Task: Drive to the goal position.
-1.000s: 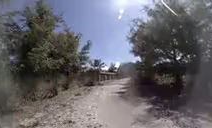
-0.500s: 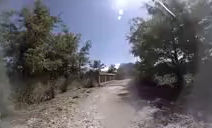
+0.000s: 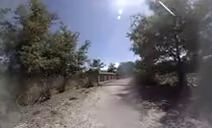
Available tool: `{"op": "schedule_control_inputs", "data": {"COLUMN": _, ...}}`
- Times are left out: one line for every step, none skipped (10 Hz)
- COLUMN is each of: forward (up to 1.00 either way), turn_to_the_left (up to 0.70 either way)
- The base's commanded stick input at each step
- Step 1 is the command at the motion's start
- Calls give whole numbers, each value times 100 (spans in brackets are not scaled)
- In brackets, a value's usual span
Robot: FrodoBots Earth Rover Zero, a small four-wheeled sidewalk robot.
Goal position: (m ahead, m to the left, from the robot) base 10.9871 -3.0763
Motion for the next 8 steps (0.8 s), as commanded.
{"op": "schedule_control_inputs", "data": {"forward": 45, "turn_to_the_left": 0}}
{"op": "schedule_control_inputs", "data": {"forward": 45, "turn_to_the_left": 0}}
{"op": "schedule_control_inputs", "data": {"forward": 45, "turn_to_the_left": 0}}
{"op": "schedule_control_inputs", "data": {"forward": 45, "turn_to_the_left": 0}}
{"op": "schedule_control_inputs", "data": {"forward": 45, "turn_to_the_left": 0}}
{"op": "schedule_control_inputs", "data": {"forward": 45, "turn_to_the_left": 0}}
{"op": "schedule_control_inputs", "data": {"forward": 45, "turn_to_the_left": 0}}
{"op": "schedule_control_inputs", "data": {"forward": 45, "turn_to_the_left": 0}}
